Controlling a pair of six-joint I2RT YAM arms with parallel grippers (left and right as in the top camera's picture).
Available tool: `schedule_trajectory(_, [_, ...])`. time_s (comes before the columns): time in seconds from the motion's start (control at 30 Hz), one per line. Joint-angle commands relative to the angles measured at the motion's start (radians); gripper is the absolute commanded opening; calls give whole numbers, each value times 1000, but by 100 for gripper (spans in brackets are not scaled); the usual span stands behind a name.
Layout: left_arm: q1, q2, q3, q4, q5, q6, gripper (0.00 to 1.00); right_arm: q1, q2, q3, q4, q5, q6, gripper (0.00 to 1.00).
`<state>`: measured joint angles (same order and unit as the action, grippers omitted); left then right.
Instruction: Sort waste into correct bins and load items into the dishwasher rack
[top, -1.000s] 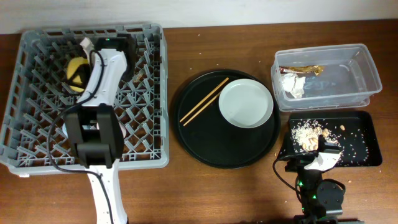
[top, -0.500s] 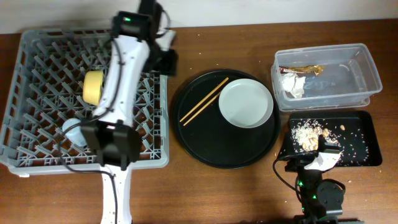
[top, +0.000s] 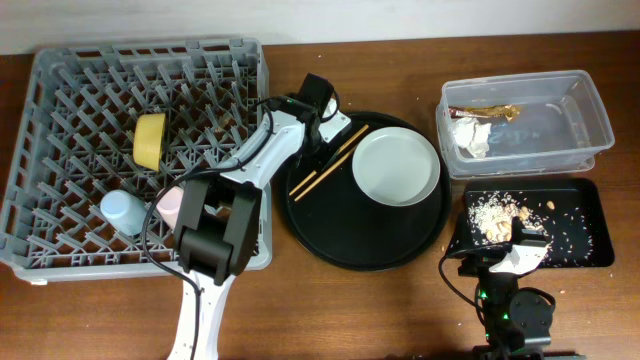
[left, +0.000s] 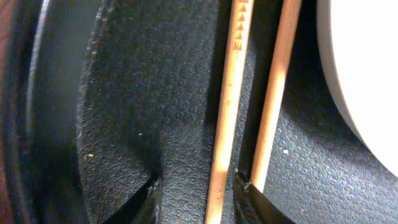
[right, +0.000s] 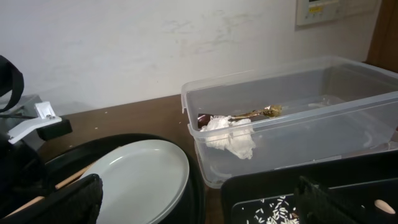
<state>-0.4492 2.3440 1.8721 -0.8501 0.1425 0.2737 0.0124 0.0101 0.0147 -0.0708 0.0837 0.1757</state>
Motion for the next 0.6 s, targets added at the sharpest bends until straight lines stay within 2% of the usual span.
schedule_trajectory(0.0, [-2,1,-71,32,26,-30,2,-7,-6,-9,-2,-2,-2,98])
schedule_trajectory(0.07, [-2,-4,-53,-18,26,-68,0,-7,-6,-9,-2,-2,-2,98])
schedule_trajectory(0.13, [13,-53,62,-161,116,-110,0,-7,-6,-9,-2,-2,-2,98])
schedule_trajectory(0.2, [35,-137,219,-333,142,-181,0,-7,-6,-9,-2,-2,-2,98])
schedule_trajectory(0.23, [57,-176,254,-386,95,-247,0,-7,-6,-9,-2,-2,-2,99])
schedule_trajectory(0.3, [135,-213,254,-475,-116,-470,0,-7,-6,-9,-2,-2,-2,98])
schedule_trajectory(0.4, [206,-211,191,-437,-163,-528,0,-7,-6,-9,-2,-2,-2,98])
schedule_trajectory(0.5, [210,-211,64,-331,-198,-498,0,-7,-6,-9,-2,-2,-2,98])
schedule_trajectory(0.57, [212,-211,-17,-289,-229,-551,0,-7,-6,-9,-2,-2,-2,98])
